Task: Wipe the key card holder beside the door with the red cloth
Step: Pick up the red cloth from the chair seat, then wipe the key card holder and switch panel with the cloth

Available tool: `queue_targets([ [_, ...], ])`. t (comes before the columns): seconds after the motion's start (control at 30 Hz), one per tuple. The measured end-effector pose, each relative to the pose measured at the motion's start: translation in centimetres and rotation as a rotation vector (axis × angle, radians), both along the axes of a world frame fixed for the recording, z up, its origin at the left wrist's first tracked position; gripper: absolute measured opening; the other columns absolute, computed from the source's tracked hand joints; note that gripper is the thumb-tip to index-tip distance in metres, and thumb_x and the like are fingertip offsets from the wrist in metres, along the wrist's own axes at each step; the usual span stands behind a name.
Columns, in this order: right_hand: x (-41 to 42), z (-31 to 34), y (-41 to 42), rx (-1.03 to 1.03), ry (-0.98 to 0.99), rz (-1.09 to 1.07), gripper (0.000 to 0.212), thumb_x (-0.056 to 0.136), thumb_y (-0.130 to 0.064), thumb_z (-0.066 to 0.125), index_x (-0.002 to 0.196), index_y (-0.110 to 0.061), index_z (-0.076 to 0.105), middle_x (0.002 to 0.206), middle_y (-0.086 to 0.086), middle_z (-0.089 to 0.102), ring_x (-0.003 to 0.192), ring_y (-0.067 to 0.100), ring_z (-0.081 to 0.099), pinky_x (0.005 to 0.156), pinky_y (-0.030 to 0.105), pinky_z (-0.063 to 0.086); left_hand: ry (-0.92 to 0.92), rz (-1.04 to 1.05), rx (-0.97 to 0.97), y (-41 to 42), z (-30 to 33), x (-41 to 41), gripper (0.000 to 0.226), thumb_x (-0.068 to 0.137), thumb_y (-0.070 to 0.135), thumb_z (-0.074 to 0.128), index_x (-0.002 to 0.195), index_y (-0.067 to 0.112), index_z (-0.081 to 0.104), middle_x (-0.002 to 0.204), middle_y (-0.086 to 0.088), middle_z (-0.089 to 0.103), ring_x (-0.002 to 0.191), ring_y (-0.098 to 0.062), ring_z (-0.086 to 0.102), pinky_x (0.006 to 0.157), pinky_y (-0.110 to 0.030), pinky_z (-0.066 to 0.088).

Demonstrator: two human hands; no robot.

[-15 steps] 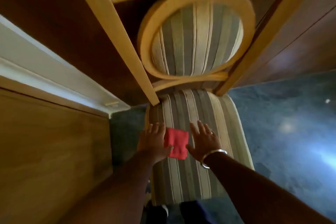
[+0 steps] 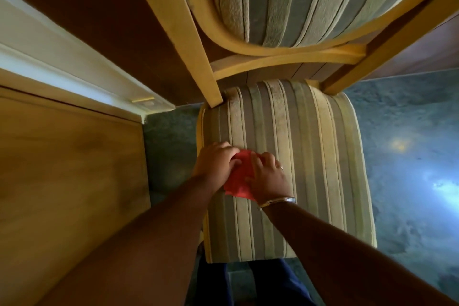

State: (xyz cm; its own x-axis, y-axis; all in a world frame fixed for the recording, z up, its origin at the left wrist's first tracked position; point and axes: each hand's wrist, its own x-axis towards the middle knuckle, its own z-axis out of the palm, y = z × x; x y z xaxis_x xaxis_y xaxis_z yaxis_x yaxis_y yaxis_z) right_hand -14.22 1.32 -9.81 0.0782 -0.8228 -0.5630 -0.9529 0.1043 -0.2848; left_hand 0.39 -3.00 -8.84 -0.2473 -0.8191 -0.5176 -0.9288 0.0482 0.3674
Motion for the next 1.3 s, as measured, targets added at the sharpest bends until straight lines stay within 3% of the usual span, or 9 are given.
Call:
queue_targets([
  [0.13, 0.4, 2.7, -1.6, -0.018, -0.093, -0.061, 0.043, 0.081, -0.028, 0.055, 0.124, -0.026, 0.050, 0.112, 0.007, 0.046, 0.091, 0.031, 0.057, 0.072, 0.039, 0.054, 0.017, 0.057, 0.025, -0.2, 2.2, 0.3, 0.030, 0.098, 0.024, 0.056, 0.127, 0.018, 0.063, 0.127, -0.002, 0.064, 0.119, -0.019, 0.057, 0.098, -0.030, 0.044],
  [0.3, 2.5, 10.8, -4.4, -0.161, -0.148, 0.078, 0.038, 0.083, -0.038, 0.055, 0.120, -0.028, 0.053, 0.112, 0.004, 0.047, 0.091, 0.028, 0.057, 0.071, 0.036, 0.053, 0.032, 0.157, -0.086, -0.8, 11.5, 3.7, 0.024, 0.095, 0.026, 0.062, 0.116, 0.018, 0.067, 0.113, -0.001, 0.069, 0.105, -0.016, 0.065, 0.088, -0.029, 0.051],
  [0.5, 9.2, 26.3, -9.4, -0.423, -0.263, 0.333, 0.030, 0.089, -0.035, 0.049, 0.118, -0.026, 0.053, 0.115, 0.006, 0.047, 0.093, 0.027, 0.058, 0.076, 0.038, 0.053, 0.068, 0.373, -0.296, -1.9, 28.3, 11.1, 0.029, 0.094, 0.037, 0.061, 0.115, 0.019, 0.069, 0.109, 0.001, 0.068, 0.103, -0.016, 0.061, 0.084, -0.031, 0.049],
  [0.7, 18.0, 43.6, -12.6, -0.714, -0.320, 0.501, 0.035, 0.083, -0.027, 0.055, 0.119, -0.025, 0.053, 0.119, 0.008, 0.045, 0.096, 0.031, 0.053, 0.073, 0.033, 0.045, 0.073, 0.410, -0.594, -2.1, 46.1, 20.2, 0.027, 0.095, 0.037, 0.060, 0.112, 0.020, 0.071, 0.103, -0.002, 0.068, 0.098, -0.020, 0.060, 0.087, -0.040, 0.051],
  [0.87, 25.0, 57.4, -13.0, -0.994, -0.349, 0.559, 0.037, 0.084, -0.025, 0.055, 0.120, -0.026, 0.053, 0.121, 0.008, 0.045, 0.100, 0.032, 0.050, 0.076, 0.036, 0.048, 0.044, 0.416, -0.861, -1.6, 58.8, 27.4, 0.026, 0.096, 0.039, 0.059, 0.111, 0.021, 0.072, 0.102, 0.000, 0.069, 0.094, -0.018, 0.061, 0.084, -0.033, 0.050],
  [1.03, 28.7, 66.9, -12.4, -1.178, -0.336, 0.553, 0.043, 0.083, -0.032, 0.056, 0.125, -0.029, 0.048, 0.127, 0.005, 0.045, 0.108, 0.029, 0.048, 0.083, 0.034, 0.047, 0.262, 0.459, -1.049, -0.3, 67.4, 30.5, 0.019, 0.097, 0.030, 0.060, 0.108, 0.020, 0.072, 0.088, 0.014, 0.062, 0.079, -0.005, 0.059, 0.060, -0.006, 0.042],
  [1.13, 29.6, 69.9, -12.2, -1.284, -0.257, 0.516, 0.044, 0.084, -0.037, 0.056, 0.126, -0.033, 0.045, 0.129, 0.003, 0.046, 0.109, 0.028, 0.051, 0.083, 0.035, 0.052, 0.427, 0.486, -1.082, -0.1, 69.8, 31.0, 0.016, 0.098, 0.025, 0.060, 0.108, 0.020, 0.071, 0.090, 0.014, 0.064, 0.080, -0.002, 0.061, 0.061, 0.003, 0.042],
  [1.2, 30.2, 71.3, -12.2, -1.313, -0.226, 0.483, 0.045, 0.084, -0.037, 0.056, 0.128, -0.034, 0.043, 0.134, 0.003, 0.044, 0.111, 0.028, 0.052, 0.083, 0.037, 0.053, 0.501, 0.510, -1.096, -0.5, 70.9, 31.1, 0.020, 0.098, 0.029, 0.059, 0.112, 0.020, 0.069, 0.098, 0.009, 0.068, 0.087, -0.009, 0.066, 0.066, -0.001, 0.049],
  [1.3, 31.2, 72.4, -12.3, -1.313, -0.206, 0.439, 0.055, 0.082, -0.037, 0.062, 0.131, -0.037, 0.038, 0.146, 0.002, 0.035, 0.119, 0.031, 0.049, 0.086, 0.040, 0.053, 0.608, 0.563, -1.106, -1.6, 72.0, 31.2, 0.024, 0.099, 0.029, 0.058, 0.117, 0.017, 0.068, 0.108, 0.000, 0.071, 0.100, -0.019, 0.068, 0.081, -0.019, 0.059],
])
